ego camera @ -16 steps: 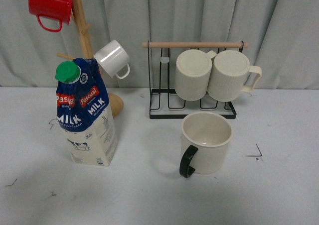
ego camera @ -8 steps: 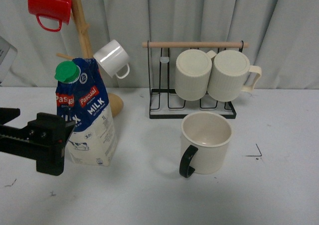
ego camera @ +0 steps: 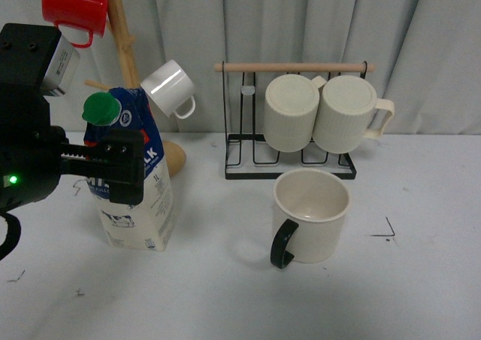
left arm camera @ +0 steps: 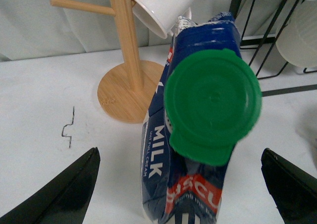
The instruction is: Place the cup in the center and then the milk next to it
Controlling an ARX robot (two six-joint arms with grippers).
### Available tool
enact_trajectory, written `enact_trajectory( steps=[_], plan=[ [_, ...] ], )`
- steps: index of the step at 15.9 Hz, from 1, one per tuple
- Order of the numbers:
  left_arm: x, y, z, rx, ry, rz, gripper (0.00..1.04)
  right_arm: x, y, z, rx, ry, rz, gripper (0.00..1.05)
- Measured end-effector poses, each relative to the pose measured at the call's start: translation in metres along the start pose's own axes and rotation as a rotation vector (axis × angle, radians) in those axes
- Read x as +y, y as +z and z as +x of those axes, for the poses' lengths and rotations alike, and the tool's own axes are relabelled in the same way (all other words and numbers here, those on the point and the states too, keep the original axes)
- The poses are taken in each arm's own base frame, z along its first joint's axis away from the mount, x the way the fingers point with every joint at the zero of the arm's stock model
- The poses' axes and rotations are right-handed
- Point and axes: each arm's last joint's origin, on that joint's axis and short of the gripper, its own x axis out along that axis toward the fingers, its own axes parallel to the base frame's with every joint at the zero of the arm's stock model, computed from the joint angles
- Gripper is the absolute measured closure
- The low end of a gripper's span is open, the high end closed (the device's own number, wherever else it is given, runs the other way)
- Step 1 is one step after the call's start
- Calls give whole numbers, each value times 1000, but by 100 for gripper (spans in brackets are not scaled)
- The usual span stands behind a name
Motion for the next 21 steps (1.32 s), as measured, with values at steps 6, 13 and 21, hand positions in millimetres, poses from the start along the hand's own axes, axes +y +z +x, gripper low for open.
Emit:
enact_trajectory(
  steps=[6, 13, 21],
  plan=[
    [-8, -17, 31, 56, 5, -73, 7, 0, 0, 0, 0, 0, 0, 6],
    [-9, -16, 31, 36, 30, -73, 60, 0, 0, 0, 0, 0, 0, 6],
    [-32, 7, -1, -25, -38, -138, 101, 0, 0, 0, 0, 0, 0, 6]
  ],
)
